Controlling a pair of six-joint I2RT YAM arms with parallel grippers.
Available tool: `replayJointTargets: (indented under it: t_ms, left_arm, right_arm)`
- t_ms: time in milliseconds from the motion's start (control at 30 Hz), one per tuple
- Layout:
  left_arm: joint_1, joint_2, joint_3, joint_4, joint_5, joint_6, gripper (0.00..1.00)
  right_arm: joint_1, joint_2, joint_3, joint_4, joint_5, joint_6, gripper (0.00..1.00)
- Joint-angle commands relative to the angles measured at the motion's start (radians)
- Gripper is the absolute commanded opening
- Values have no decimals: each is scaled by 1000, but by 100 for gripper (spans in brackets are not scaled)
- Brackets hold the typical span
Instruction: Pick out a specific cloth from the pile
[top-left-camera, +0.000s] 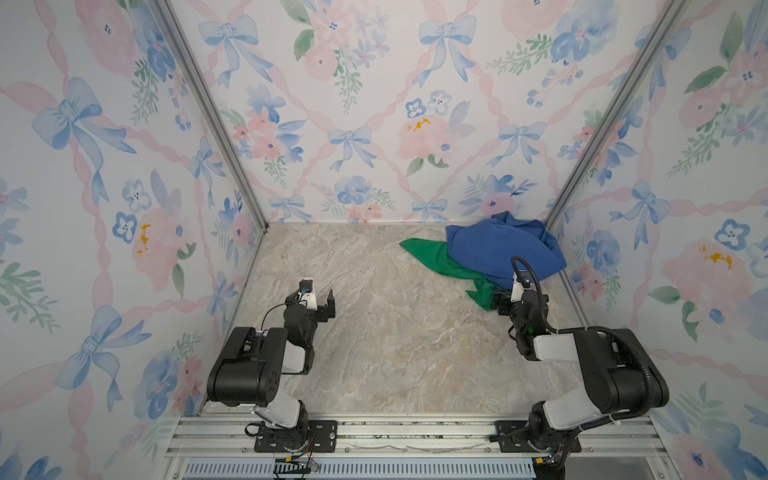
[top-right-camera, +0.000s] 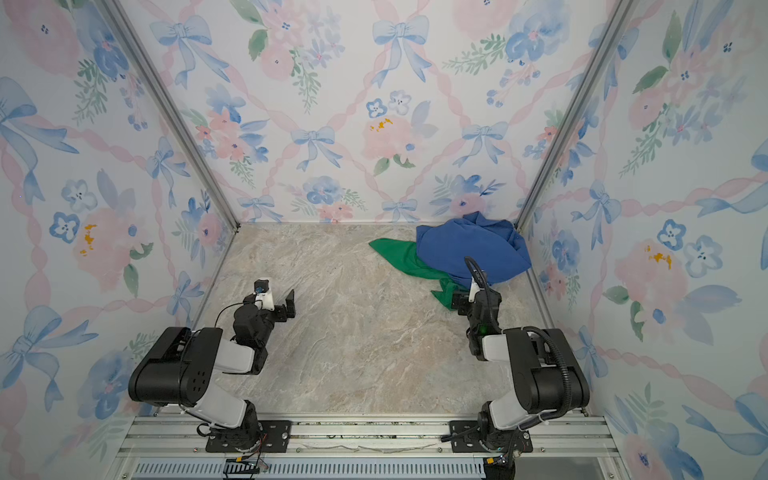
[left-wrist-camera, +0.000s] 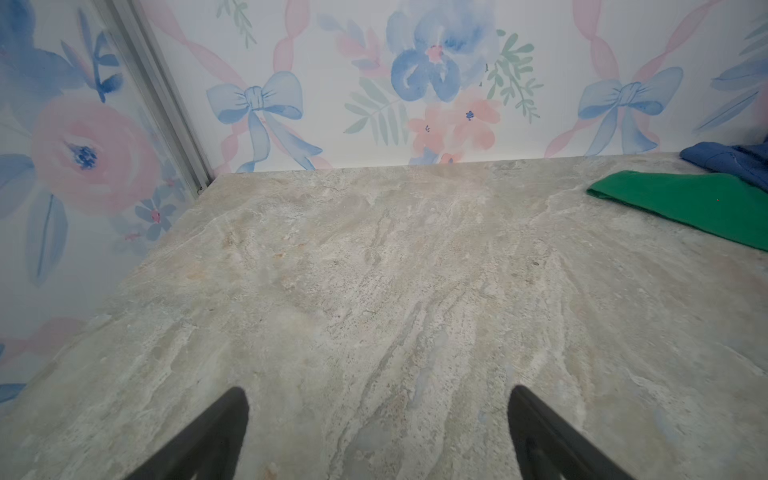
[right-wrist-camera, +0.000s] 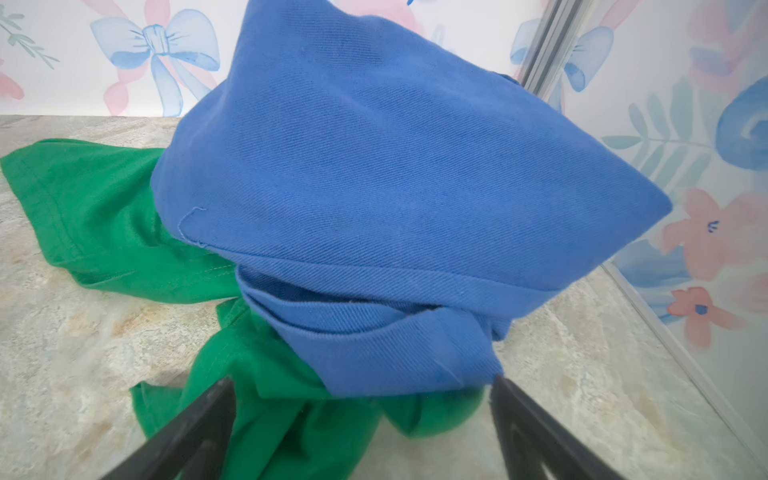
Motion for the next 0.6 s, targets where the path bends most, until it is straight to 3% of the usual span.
replayJointTargets:
  t_ms: [0, 567]
  left_arm:
    - [7, -8, 6, 2, 4, -3, 98]
    - [18, -7, 6, 0, 22, -11, 98]
  right_arm:
    - [-3, 6, 16, 6, 11, 8, 97]
    - [-2, 7, 16, 6, 11, 9, 97]
